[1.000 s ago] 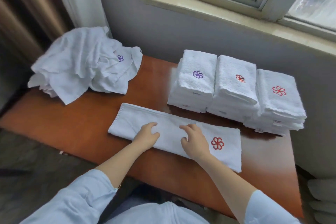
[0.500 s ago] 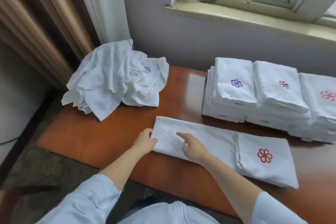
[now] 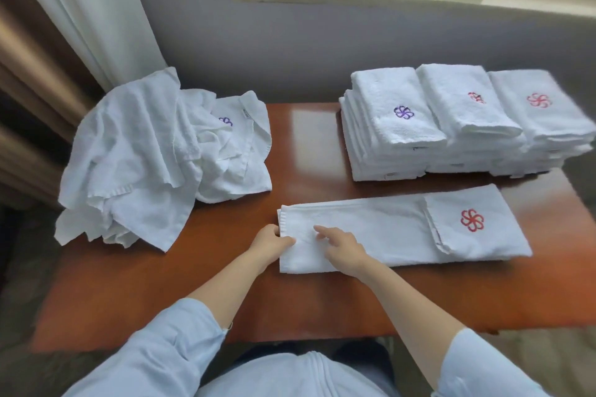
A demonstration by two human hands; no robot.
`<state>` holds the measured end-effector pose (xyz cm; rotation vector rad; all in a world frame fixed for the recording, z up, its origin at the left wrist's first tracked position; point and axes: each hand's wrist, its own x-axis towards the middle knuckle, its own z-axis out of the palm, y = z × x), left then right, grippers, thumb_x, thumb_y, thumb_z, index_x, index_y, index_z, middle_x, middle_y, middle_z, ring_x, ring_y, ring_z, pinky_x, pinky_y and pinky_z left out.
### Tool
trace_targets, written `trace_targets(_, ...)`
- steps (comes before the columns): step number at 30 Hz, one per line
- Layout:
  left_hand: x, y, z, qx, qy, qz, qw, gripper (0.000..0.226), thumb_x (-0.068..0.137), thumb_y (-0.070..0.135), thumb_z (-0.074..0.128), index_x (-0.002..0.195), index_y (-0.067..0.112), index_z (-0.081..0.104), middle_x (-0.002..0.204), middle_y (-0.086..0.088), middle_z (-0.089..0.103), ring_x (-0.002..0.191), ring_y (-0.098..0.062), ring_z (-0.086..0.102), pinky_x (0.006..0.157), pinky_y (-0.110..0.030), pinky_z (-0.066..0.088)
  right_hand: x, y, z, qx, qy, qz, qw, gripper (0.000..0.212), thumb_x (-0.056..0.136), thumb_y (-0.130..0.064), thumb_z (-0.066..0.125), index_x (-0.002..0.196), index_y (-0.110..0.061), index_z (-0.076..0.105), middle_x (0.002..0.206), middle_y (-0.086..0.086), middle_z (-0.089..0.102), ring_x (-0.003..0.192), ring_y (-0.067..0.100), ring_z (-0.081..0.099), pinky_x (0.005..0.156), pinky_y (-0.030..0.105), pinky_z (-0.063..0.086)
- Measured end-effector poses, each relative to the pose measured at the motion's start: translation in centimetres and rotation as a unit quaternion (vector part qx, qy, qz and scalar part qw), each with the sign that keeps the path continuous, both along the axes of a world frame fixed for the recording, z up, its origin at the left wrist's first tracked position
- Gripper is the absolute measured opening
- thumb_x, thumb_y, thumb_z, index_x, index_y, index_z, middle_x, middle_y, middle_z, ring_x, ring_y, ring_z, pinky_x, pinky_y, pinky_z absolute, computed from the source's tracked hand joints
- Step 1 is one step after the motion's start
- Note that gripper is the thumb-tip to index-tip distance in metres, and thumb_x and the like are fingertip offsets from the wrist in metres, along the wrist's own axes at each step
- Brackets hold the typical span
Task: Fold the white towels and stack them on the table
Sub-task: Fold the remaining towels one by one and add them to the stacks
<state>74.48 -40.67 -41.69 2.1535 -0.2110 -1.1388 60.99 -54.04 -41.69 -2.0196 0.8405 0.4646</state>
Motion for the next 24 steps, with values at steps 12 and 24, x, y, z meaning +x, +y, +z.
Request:
trace_targets(12,-0.6,-3.1,1.5,-0.103,-0.008,0.101,0.99,0.095,0.084,0.017,0.075,0.153,0.011,0.011,0.116,-0.004,0.054,0.104,-0.019,0.053,0.087,-0.028,0.041,-1.4,0.8,1.0,0.098,-0.088,-0.105,0.986,0.056,0.093,-0.005,0.042,0.145,-0.026,0.045,0.133,-0.004,0.057,0.128,0.011,0.047,0.104,0.028,0.04)
trace_targets(24,-6.4,-11.9,3.8,-0.181,0.001,0.057,0.982,0.033,0.082,0.011,0.066,0.112,0.021,0.059,0.074,0.004,0.06,0.062,-0.008,0.058,0.064,-0.026,0.047,-7.2,-8.9,4.3,-0.121,-0.087,-0.225,0.963,0.047,0.088,-0.023,0.059,0.135,-0.026,0.054,0.11,-0.01,0.059,0.104,0.011,0.055,0.087,0.032,0.049)
